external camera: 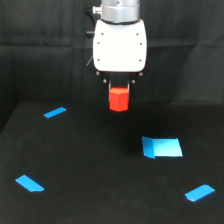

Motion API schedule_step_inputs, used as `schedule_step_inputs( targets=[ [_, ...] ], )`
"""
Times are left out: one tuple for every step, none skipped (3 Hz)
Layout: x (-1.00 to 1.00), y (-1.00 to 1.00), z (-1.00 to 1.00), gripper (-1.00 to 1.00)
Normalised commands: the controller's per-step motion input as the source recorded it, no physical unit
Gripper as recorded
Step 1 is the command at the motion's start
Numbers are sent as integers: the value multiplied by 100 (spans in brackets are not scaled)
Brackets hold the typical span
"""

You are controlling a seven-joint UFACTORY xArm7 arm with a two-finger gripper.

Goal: Pick up the red object from the table

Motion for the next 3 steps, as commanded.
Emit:
schedule_step_inputs(
  targets=[
    [19, 10, 6, -95],
    [2, 9, 9, -88],
    [6, 4, -1, -92]
  ],
)
